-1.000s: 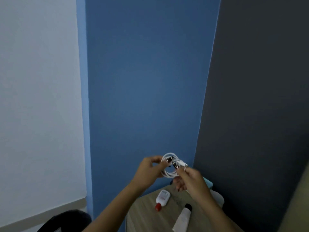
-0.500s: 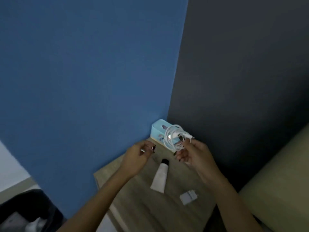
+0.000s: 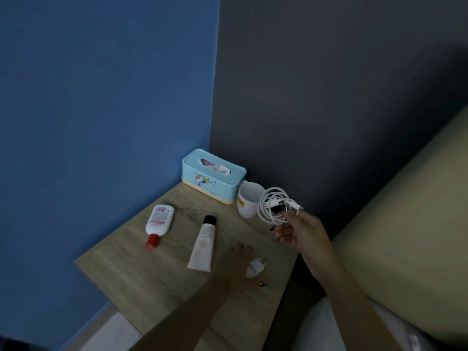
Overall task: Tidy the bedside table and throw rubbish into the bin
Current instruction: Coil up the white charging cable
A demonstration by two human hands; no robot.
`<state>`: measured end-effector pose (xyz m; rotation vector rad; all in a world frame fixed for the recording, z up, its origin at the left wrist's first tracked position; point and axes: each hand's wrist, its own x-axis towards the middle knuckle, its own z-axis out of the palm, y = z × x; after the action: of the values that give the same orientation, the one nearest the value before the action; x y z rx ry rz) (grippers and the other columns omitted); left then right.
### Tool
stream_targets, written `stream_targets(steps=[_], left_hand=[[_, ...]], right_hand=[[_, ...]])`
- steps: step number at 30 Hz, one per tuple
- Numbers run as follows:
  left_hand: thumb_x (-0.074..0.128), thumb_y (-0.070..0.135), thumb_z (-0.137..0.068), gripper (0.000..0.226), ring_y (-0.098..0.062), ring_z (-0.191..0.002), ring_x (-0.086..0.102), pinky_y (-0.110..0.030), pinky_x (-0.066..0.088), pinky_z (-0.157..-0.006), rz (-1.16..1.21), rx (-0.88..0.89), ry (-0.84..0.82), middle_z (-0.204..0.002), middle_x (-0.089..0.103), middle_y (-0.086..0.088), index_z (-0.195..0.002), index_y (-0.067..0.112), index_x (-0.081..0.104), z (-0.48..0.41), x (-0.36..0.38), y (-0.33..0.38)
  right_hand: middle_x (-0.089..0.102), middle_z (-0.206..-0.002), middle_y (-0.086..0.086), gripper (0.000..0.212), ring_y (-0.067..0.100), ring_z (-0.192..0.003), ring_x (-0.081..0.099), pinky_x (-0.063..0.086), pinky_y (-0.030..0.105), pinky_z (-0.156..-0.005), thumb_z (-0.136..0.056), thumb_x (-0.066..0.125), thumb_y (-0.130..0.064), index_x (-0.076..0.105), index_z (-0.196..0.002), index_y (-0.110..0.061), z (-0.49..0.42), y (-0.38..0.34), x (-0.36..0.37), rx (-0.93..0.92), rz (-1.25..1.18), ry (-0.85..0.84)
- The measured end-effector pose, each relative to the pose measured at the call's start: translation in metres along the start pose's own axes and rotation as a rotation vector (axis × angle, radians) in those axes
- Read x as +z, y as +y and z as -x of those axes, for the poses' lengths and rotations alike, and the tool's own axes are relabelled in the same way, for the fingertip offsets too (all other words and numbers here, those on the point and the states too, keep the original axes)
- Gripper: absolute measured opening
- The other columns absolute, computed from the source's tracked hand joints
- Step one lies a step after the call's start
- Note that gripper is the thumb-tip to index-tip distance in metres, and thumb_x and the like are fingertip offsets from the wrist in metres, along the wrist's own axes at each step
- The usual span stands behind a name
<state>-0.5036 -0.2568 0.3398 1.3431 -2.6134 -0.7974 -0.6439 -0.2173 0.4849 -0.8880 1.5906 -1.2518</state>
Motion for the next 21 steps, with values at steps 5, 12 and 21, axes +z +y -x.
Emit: stream_targets(steps=[5,12,21], left_hand=[[0.052,0.052,-0.088,0.064,-0.028,-0.112,0.053,-0.036,0.043,-0.09,0.019,-0.028,0.017,-0.134,0.046,-0.009,-0.134,0.01,0.037,-0.007,0.011,0.001],[0.043,0.044,-0.095,0.05,-0.024,-0.108,0.056,-0.03,0.044,-0.086,0.098,-0.132,0.194,-0.129,0.049,-0.01,-0.129,0.007,0.047,-0.028,-0.036,-0.007],[0.046,0.037,-0.096,0.037,-0.022,-0.11,0.054,-0.028,0.04,-0.088,0.09,-0.15,0.186,-0.119,0.057,-0.01,-0.116,0.008,0.054,-0.063,-0.028,0.007]], right_hand=[[0.067,-0.071,0.012,0.024,0.015,-0.059,0.064,0.049,0.028,-0.06,-0.099,0.047,-0.018,0.067,-0.092,-0.007,-0.006,0.011,-0.002,0.014,-0.017,0.021],[0.069,-0.072,0.011,0.019,0.016,-0.062,0.064,0.051,0.028,-0.063,-0.098,0.049,-0.02,0.065,-0.094,-0.011,-0.022,0.01,-0.004,0.01,-0.12,0.115],[0.069,-0.079,0.012,0.018,0.019,-0.067,0.064,0.051,0.029,-0.064,-0.098,0.048,-0.021,0.062,-0.089,-0.016,-0.048,0.09,-0.009,0.257,-0.138,0.393]])
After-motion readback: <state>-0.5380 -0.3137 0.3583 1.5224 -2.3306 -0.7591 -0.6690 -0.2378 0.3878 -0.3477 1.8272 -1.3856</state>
